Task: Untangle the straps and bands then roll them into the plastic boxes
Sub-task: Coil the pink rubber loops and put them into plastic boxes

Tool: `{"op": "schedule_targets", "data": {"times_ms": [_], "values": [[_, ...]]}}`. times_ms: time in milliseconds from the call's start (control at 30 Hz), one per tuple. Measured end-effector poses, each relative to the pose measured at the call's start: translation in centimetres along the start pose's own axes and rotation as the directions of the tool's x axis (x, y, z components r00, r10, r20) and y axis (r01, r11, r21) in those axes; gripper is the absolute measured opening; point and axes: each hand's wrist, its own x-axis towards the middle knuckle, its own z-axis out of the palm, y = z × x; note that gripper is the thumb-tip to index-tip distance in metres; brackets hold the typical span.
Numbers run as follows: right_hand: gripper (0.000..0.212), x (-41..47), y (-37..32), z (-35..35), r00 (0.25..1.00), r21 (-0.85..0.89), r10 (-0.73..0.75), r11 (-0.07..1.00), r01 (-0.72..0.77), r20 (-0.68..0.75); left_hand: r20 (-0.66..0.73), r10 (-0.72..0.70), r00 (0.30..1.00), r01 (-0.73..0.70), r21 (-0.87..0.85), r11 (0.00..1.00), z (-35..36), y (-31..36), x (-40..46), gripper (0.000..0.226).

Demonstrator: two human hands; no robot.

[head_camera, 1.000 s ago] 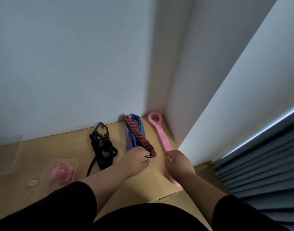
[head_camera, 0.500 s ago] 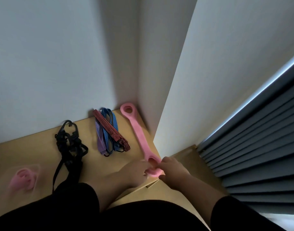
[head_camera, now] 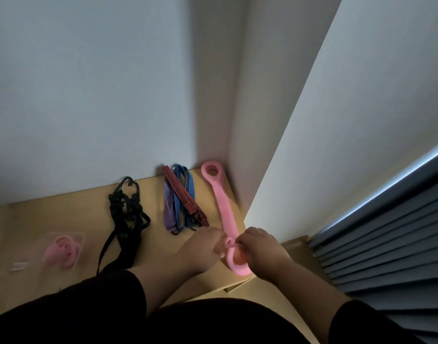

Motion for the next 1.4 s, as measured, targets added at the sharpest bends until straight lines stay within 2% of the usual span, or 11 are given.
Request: {"op": "schedule_targets", "data": {"times_ms": [67,200,400,467,600,767,1000,1067,1133,1267,1400], "values": [[0.025,0.8,-0.7,-1.5,0.996,0.020,-0.056,0.998,0.057,-0.072,-0.052,-0.012,0.999,0.012,0.001,1.000,-1.6,-0.2,-0.7,0.031],[0.024,2.3,-2.5,-5.8,0.957,0.086,-0.165,0.978,0.190,-0.237,-0.149,-0.103,0.983,0.067,-0.228,0.971,-4.1,-0.8,-1.7,0.050],[0.038,2.9,-6.6,-13.5,0.839,0.134,-0.275,0.917,0.375,-0.470,-0.395,-0.124,0.910,-0.034,-0.369,0.929,-8.1,-0.8,-0.7,0.036],[0.030,2.9,-7.6,-15.3,0.817,0.111,-0.311,0.905,0.411,-0.486,-0.474,-0.120,0.872,-0.080,-0.380,0.922,-9.5,-0.3,-0.7,0.032],[0.028,3.2,-8.7,-17.4,0.767,0.039,-0.339,0.904,0.426,-0.544,-0.424,-0.226,0.877,-0.042,-0.536,0.843,-11.1,0.1,-1.4,0.023],[0.028,3.7,-9.2,-17.0,0.703,-0.077,-0.454,0.864,0.498,-0.547,-0.367,-0.339,0.866,-0.064,-0.755,0.653,-11.9,0.8,-3.0,0.011],[0.025,3.6,-8.5,-12.7,0.686,-0.263,-0.589,0.807,0.529,-0.427,-0.104,-0.362,0.926,-0.083,-0.994,0.074,-13.9,0.5,-4.1,0.029],[0.027,3.6,-8.1,-11.5,0.707,-0.309,-0.603,0.797,0.519,-0.369,-0.047,-0.351,0.935,-0.053,-0.999,-0.007,-14.1,-0.1,-4.1,0.049],[0.028,3.6,-7.8,-10.3,0.718,-0.345,-0.613,0.786,0.513,-0.328,-0.079,-0.350,0.933,-0.069,-0.997,0.041,-14.3,-0.4,-4.2,0.051],[0.025,3.5,-7.7,-8.8,0.719,-0.347,-0.626,0.775,0.528,-0.302,-0.251,-0.362,0.898,-0.107,-0.921,0.374,-14.2,-0.3,-4.3,0.012],[0.014,3.6,-8.5,-9.7,0.695,-0.142,-0.513,0.842,0.520,-0.503,-0.293,-0.282,0.913,-0.094,-0.827,0.554,-13.9,0.0,-4.6,0.012]]}}
